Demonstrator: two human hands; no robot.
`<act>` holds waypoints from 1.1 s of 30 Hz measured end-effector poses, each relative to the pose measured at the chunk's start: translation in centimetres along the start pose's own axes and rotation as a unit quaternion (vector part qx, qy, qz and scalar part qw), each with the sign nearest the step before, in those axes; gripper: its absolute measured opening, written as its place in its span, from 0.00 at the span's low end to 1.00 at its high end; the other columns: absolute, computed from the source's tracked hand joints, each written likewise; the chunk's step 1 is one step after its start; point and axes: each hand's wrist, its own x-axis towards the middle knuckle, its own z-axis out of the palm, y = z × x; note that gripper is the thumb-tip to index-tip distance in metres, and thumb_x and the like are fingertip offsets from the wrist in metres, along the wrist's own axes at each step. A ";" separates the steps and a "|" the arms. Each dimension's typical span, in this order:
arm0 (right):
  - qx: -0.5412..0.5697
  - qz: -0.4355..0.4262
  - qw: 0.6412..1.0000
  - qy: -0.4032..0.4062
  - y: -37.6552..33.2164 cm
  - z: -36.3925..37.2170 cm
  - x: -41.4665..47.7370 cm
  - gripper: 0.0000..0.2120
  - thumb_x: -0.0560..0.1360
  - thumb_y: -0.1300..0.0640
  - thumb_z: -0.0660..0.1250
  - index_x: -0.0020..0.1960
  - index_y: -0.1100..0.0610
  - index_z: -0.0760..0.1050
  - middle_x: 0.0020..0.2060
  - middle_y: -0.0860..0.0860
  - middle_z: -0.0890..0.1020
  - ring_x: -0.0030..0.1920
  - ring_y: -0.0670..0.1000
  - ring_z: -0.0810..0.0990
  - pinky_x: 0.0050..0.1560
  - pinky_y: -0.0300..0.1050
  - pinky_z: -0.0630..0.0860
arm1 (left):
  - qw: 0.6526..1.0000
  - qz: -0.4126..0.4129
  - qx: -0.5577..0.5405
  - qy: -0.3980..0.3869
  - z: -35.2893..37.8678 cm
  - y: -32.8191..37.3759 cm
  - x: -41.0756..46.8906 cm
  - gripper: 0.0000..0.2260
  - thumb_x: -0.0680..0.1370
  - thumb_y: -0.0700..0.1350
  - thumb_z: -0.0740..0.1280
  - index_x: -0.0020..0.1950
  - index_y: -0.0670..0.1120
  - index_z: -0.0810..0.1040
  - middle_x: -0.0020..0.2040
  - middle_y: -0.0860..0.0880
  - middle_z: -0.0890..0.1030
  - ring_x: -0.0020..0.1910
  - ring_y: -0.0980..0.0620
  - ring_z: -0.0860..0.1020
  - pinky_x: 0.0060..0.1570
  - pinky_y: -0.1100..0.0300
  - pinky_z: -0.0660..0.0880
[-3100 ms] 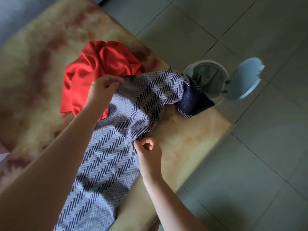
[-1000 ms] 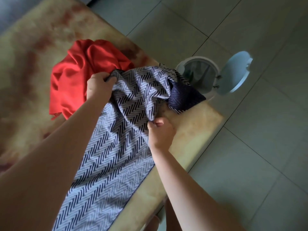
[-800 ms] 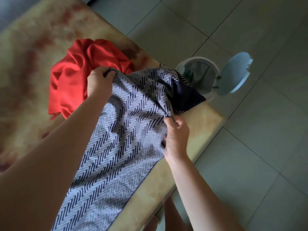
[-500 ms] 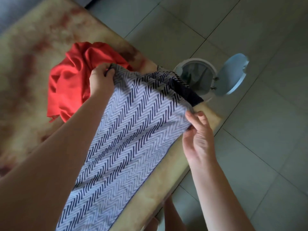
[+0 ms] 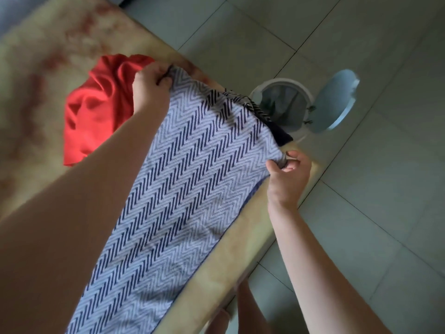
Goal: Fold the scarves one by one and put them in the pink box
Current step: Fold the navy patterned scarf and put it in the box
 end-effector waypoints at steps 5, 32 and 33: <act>-0.001 0.012 1.000 0.018 0.4 -0.2 0.5 0.14 0.69 0.71 0.69 0.46 0.56 0.72 0.35 0.49 0.77 0.34 0.44 0.76 0.42 0.37 0.74 | 1.000 -0.017 0.011 0.004 1.0 -0.7 -0.3 0.14 0.73 0.35 0.60 0.55 0.42 0.80 0.48 0.48 0.81 0.47 0.53 0.76 0.50 0.63 0.72; -0.176 -0.058 0.974 -0.133 -1.5 2.5 7.5 0.20 0.73 0.55 0.69 0.64 0.48 0.75 0.59 0.53 0.76 0.58 0.53 0.76 0.62 0.44 0.71 | 0.952 0.140 0.187 -0.198 5.4 3.6 -2.7 0.14 0.78 0.55 0.62 0.63 0.58 0.76 0.62 0.56 0.77 0.68 0.53 0.68 0.73 0.47 0.47; -0.243 -0.090 0.952 -0.163 -1.0 3.1 8.0 0.19 0.71 0.55 0.70 0.62 0.46 0.76 0.59 0.53 0.76 0.60 0.56 0.74 0.66 0.45 0.66 | 0.942 0.126 0.200 -0.239 5.9 3.9 -2.9 0.17 0.78 0.57 0.61 0.66 0.57 0.74 0.64 0.55 0.77 0.68 0.52 0.69 0.73 0.46 0.47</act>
